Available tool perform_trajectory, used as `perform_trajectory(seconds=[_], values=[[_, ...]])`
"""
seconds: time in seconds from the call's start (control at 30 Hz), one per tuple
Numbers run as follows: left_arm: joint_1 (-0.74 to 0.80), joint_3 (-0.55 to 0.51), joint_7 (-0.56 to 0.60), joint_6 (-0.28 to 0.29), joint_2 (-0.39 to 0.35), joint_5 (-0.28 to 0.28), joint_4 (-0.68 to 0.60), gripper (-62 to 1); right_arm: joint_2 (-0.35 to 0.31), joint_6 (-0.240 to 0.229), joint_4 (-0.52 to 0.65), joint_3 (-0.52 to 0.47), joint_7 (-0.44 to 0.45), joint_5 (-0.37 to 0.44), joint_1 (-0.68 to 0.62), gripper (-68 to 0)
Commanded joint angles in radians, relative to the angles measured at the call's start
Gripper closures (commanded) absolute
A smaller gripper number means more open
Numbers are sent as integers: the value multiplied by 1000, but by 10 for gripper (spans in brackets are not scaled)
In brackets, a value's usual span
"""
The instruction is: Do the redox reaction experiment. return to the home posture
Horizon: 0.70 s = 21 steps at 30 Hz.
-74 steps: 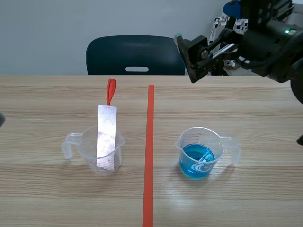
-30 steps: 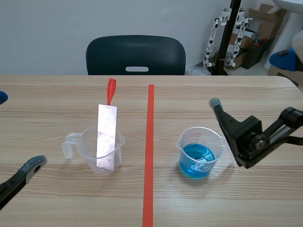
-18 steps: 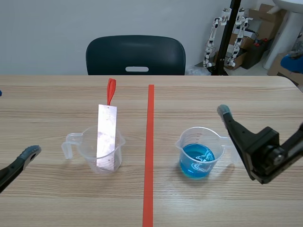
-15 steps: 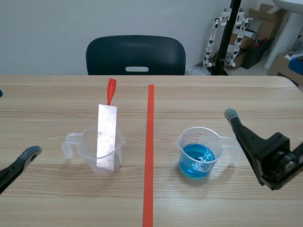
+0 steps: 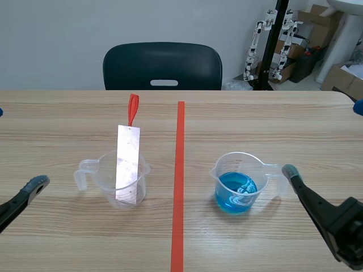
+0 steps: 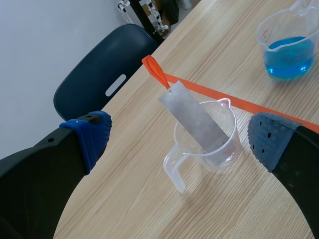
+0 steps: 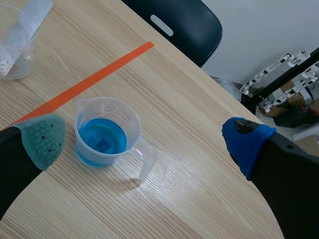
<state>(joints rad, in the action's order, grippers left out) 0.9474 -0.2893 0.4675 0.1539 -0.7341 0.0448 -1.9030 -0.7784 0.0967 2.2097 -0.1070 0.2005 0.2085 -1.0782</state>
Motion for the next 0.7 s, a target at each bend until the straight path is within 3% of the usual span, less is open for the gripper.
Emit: perform_trajectory(seconds=[0.0, 0.67], values=[[2, -3, 14, -2, 2, 11, -14, -577, -3, 8, 8, 1, 18, 1, 8, -679], [2, -3, 10, -2, 2, 11, -14, -577, -14, 4, 8, 2, 31, 1, -21, -679]])
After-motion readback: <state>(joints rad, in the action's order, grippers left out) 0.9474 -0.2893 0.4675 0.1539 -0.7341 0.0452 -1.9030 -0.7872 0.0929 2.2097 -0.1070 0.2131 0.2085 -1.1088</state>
